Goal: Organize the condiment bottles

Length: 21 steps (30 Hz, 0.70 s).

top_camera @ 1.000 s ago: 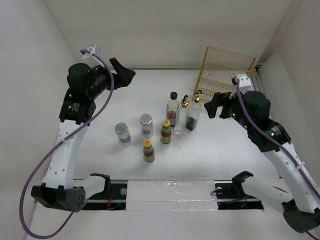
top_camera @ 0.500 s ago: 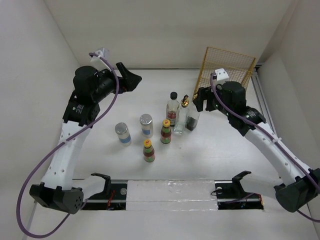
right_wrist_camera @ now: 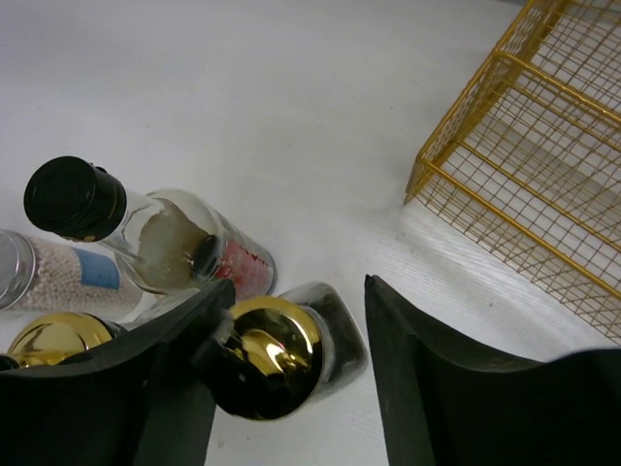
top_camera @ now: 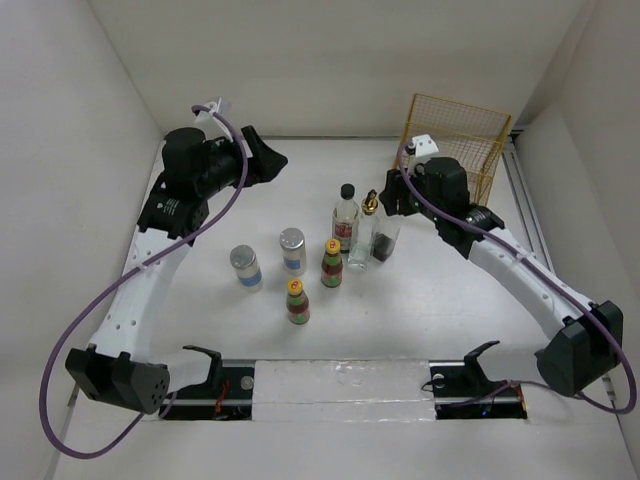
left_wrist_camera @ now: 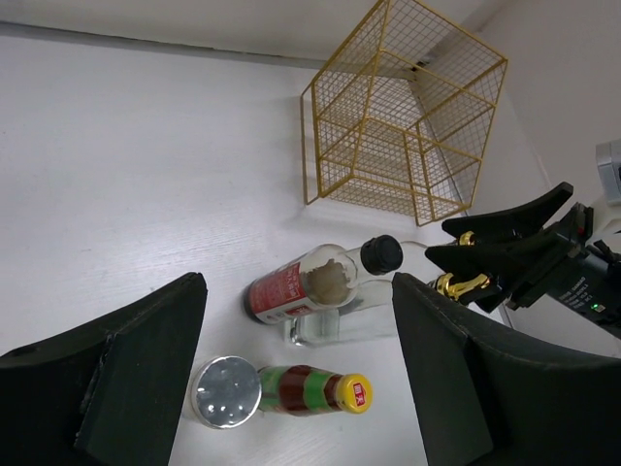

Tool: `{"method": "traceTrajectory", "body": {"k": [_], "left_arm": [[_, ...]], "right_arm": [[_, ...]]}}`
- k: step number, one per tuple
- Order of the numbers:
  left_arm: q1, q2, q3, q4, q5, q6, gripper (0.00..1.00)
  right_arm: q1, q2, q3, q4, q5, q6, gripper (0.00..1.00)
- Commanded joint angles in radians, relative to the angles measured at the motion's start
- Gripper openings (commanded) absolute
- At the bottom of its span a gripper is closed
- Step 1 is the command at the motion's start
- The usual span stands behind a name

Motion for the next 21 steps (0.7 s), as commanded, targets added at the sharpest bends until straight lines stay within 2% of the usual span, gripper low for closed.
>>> {"method": "traceTrajectory", "body": {"k": [1,2,3,5,6,8,12,16,17,21], "left_arm": [[-0.002,-0.007,0.047,0.023,0.000,0.003,0.73],[-0.002,-0.007,0.047,0.023,0.000,0.003,0.73],[-0.002,-0.007,0.047,0.023,0.000,0.003,0.73],[-0.002,-0.007,0.047,0.023,-0.010,0.003,0.72],[-0.002,-0.007,0.056,0.023,-0.011,0.003,0.72],[-0.002,-0.007,0.056,0.023,-0.021,0.003,0.67],[-0.002,0.005,0.085,0.032,-0.021,-0.009,0.63],[-0.002,0.034,0.133,0.032,-0.012,-0.019,0.62],[-0.002,0.034,0.133,0.032,-0.012,-0.019,0.62],[-0.002,0.043,0.133,0.032,-0.012,-0.019,0.60]], "right_arm": [[0.003,0.005,-0.008,0.098,0.032,-0.011,0.60],[0.003,0.005,-0.008,0.112,0.033,-0.011,0.56],[0.003,0.005,-0.023,0.112,0.043,-0.001,0.44],[0.012,-0.010,-0.033,0.112,0.086,0.010,0.34],[0.012,-0.036,-0.045,0.112,0.095,0.010,0.21],[0.012,-0.073,-0.054,0.112,0.127,0.010,0.14],[0.021,-0.180,0.047,0.048,0.158,0.021,0.09],[-0.009,-0.193,0.291,-0.084,0.177,-0.004,0.07],[-0.019,-0.156,0.405,-0.115,0.177,-0.013,0.05],[-0.074,-0.060,0.651,-0.192,0.175,-0.013,0.02]]}}
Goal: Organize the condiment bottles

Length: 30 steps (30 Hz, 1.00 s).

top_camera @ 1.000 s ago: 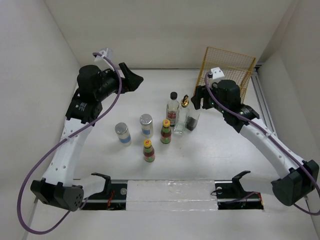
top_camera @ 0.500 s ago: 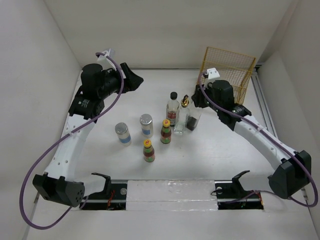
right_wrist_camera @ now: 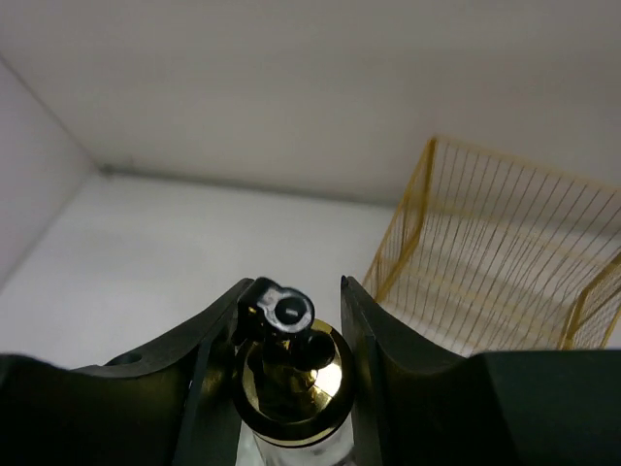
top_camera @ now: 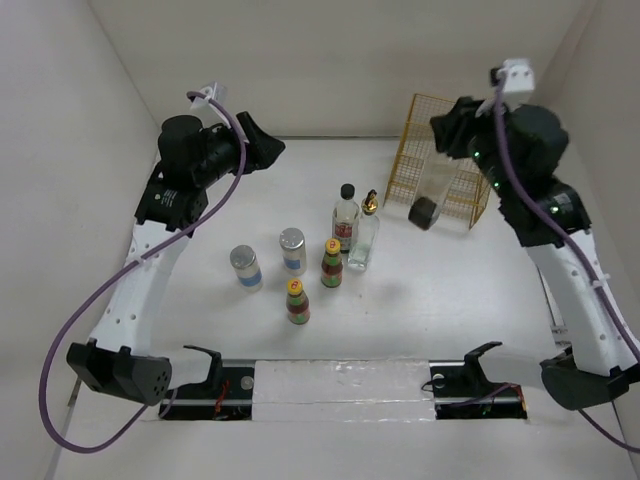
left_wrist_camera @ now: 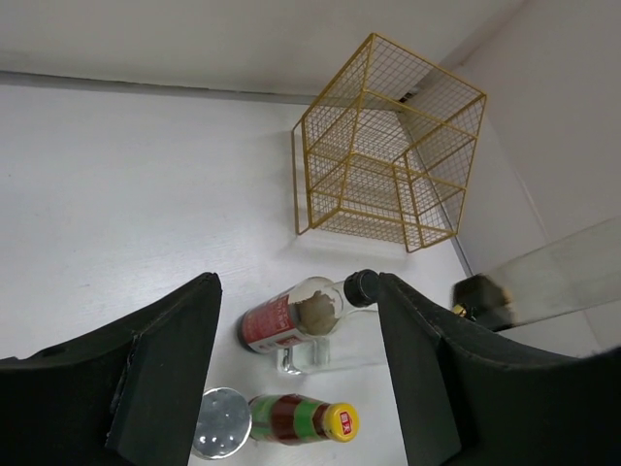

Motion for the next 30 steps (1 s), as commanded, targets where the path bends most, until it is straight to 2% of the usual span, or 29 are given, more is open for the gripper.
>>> {"method": "traceTrajectory", "body": {"k": [1,5,9,12,17,30], "left_arm": [[-0.016,0.015,0.036,0.028,0.004,-0.006,0.60],[-0.068,0.058,0.084,-0.005,-0.041,0.017,0.59],[-0.068,0.087,0.111,-0.005,-0.028,0.017,0.59],[-0.068,0.108,0.111,0.006,-0.004,0.008,0.58],[-0.068,0.118,0.102,0.015,0.007,-0.001,0.58],[-0.068,0.167,0.142,0.015,-0.002,-0.001,0.58]], "right_arm": [[-0.046,0.042,0.221,0.041,0.027,-0.014,0.02],[-0.149,0.158,0.364,0.111,-0.003,-0.014,0.00],[-0.235,0.290,0.462,0.214,-0.025,-0.002,0.00],[-0.281,0.430,0.605,0.223,-0.037,0.033,0.00],[-0.291,0.626,0.836,0.232,0.006,0.064,0.00],[-0.291,0.790,0.978,0.332,0.133,0.121,0.00]]}}
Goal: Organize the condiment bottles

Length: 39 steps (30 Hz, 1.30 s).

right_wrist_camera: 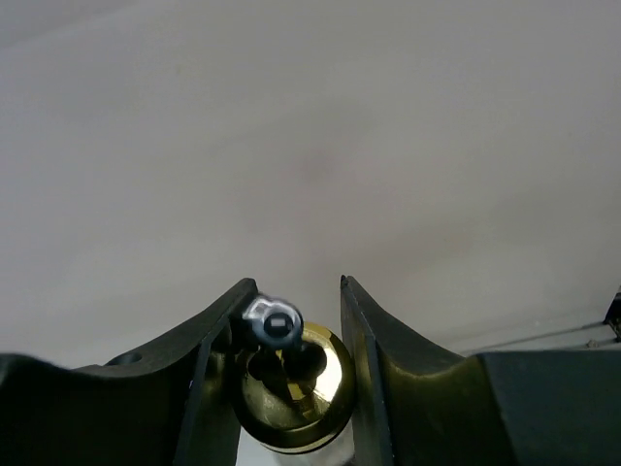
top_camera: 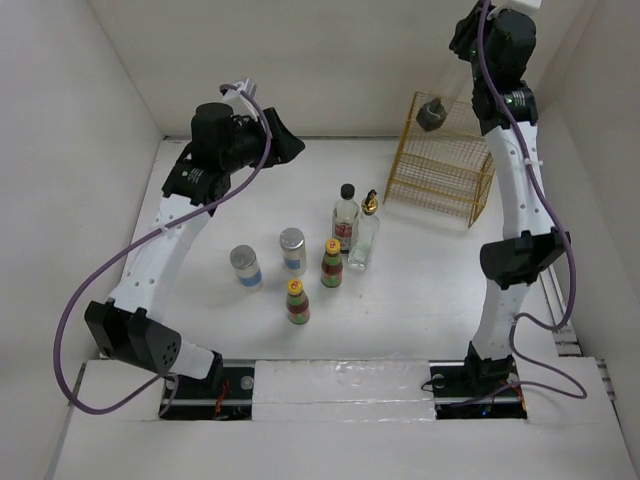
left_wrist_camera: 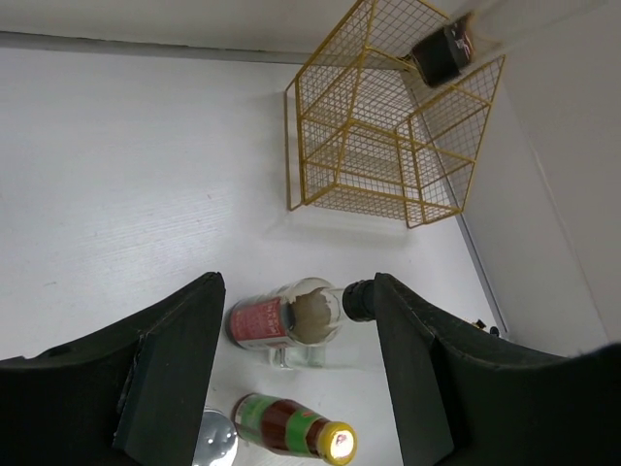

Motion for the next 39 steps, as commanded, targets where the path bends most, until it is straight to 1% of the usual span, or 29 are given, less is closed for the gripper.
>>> {"method": "traceTrajectory", "body": {"k": [1,12,14,17,24,26,29,31,36,39], "left_arm": [[0.003,0.014,0.053,0.037,0.006,0.007,0.58],[0.003,0.032,0.073,0.028,-0.005,0.007,0.58],[0.003,0.032,0.082,0.019,-0.005,0.017,0.58],[0.003,0.041,0.082,0.019,-0.005,0.017,0.58],[0.003,0.041,0.082,0.019,-0.014,0.017,0.58],[0.003,0.041,0.082,0.019,-0.014,0.017,0.58],[0.003,0.041,0.072,0.009,-0.023,0.017,0.58],[0.003,0.041,0.072,0.009,-0.023,0.017,0.58],[0.003,0.041,0.072,0.000,-0.033,0.017,0.58],[0.003,0.041,0.060,0.000,-0.033,0.017,0.58]], "right_arm": [[-0.007,-0.002,0.089,0.200,0.073,0.037,0.00],[-0.026,0.052,0.107,0.273,0.240,0.092,0.00],[-0.015,0.063,0.107,0.287,0.286,0.092,0.00],[-0.006,0.074,0.107,0.322,0.309,0.102,0.00],[-0.006,0.106,0.141,0.341,0.420,0.133,0.00],[-0.006,0.115,0.118,0.341,0.447,0.133,0.00],[-0.006,0.115,0.057,0.388,0.499,0.133,0.00],[-0.006,0.115,0.047,0.414,0.524,0.133,0.00],[-0.006,0.126,0.047,0.424,0.544,0.142,0.00],[0.014,0.135,0.012,0.424,0.544,0.142,0.00]]}}
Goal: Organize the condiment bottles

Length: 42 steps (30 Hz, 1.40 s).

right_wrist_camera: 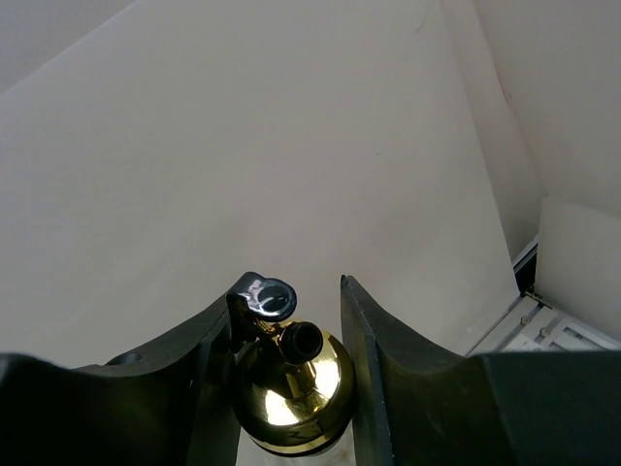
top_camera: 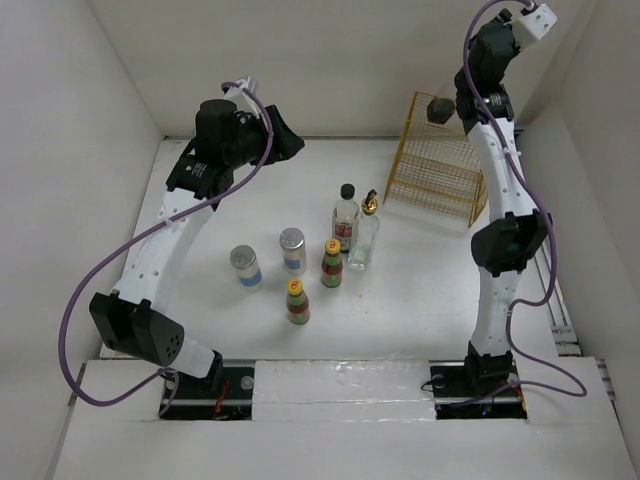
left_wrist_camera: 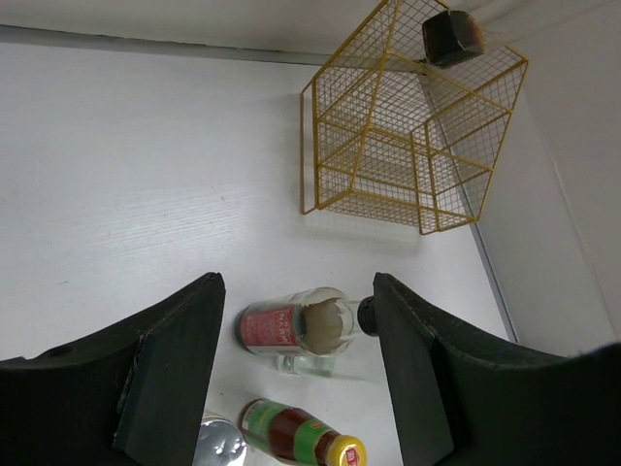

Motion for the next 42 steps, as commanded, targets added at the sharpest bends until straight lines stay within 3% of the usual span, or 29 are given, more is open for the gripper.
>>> {"method": "traceTrajectory", "body": {"k": [1,12,28,30,31,32,36,39,42], "left_arm": [[0.003,-0.007,0.023,0.015,-0.013,0.014,0.58],[0.003,-0.016,-0.006,0.025,-0.004,-0.004,0.58],[0.003,-0.035,-0.025,0.025,0.005,-0.013,0.58],[0.003,-0.035,-0.034,0.034,0.005,-0.013,0.58],[0.003,-0.035,-0.034,0.034,-0.004,-0.013,0.58],[0.003,-0.035,-0.034,0.034,-0.004,-0.022,0.58],[0.003,-0.025,-0.034,0.034,-0.041,-0.032,0.58],[0.003,-0.025,-0.034,0.020,-0.059,-0.032,0.61],[0.003,-0.035,-0.034,0.020,-0.050,-0.041,0.65]], "right_arm": [[0.024,-0.019,-0.020,0.168,0.025,0.035,0.00],[0.073,-0.019,-0.204,0.150,0.014,0.026,0.01],[0.096,0.086,-0.228,-0.013,-0.040,0.037,0.30],[0.096,0.086,-0.229,-0.037,-0.050,0.037,0.40],[0.096,0.077,-0.229,-0.054,-0.061,0.037,0.52],[0.096,0.064,-0.229,-0.065,-0.061,0.037,0.58],[0.072,-0.003,-0.219,-0.076,-0.130,0.037,0.77],[0.038,-0.052,-0.193,-0.106,-0.249,0.037,0.89],[0.007,-0.087,-0.155,-0.172,-0.352,0.037,0.93]]}}
